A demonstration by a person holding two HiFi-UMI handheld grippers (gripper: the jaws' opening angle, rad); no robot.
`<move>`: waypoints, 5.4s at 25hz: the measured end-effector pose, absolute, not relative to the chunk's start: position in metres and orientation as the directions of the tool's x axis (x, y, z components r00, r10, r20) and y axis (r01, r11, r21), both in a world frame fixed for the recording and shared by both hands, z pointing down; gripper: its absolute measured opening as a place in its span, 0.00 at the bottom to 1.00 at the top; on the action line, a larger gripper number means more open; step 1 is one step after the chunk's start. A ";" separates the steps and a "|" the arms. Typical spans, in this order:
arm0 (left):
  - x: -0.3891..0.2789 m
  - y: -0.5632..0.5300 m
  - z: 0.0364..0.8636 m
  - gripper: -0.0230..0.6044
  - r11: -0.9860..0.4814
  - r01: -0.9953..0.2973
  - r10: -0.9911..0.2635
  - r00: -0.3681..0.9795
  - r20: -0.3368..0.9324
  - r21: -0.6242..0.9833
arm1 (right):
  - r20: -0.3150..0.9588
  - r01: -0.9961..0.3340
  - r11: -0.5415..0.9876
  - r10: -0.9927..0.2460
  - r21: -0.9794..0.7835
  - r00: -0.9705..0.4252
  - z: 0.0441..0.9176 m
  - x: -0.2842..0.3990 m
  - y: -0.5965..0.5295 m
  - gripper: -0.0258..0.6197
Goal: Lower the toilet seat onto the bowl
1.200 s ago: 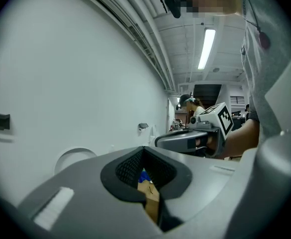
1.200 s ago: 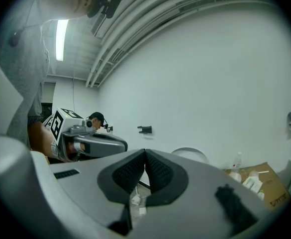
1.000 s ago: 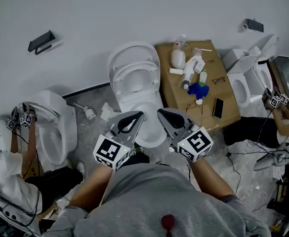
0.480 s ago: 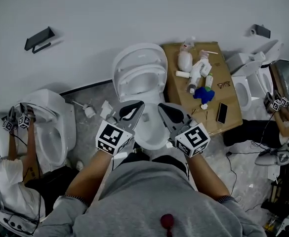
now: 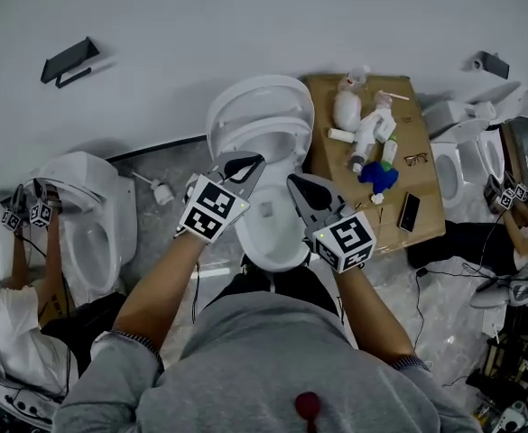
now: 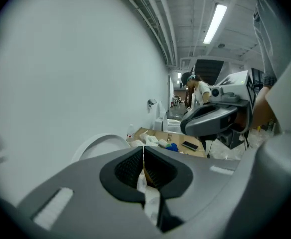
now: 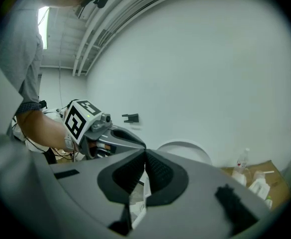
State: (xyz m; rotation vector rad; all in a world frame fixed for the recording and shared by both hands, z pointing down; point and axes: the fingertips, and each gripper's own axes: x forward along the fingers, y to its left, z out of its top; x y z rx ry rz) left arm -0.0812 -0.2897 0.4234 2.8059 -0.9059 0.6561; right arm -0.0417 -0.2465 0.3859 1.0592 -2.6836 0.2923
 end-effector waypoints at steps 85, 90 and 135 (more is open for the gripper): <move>-0.010 -0.303 0.599 0.21 -0.977 -0.185 -0.175 0.428 0.886 -0.104 | 0.406 -0.812 0.578 -0.727 -0.074 -0.554 0.432 0.008 -0.187 0.06; -0.004 -0.290 0.602 0.21 -0.979 -0.185 -0.159 0.441 0.884 -0.084 | 0.413 -0.824 0.561 -0.733 -0.084 -0.541 0.439 0.012 -0.180 0.06; 0.033 -0.130 0.670 0.29 -0.971 -0.235 -0.055 0.423 0.905 0.051 | 0.452 -0.766 0.616 -0.638 -0.186 -0.623 0.508 0.069 -0.080 0.06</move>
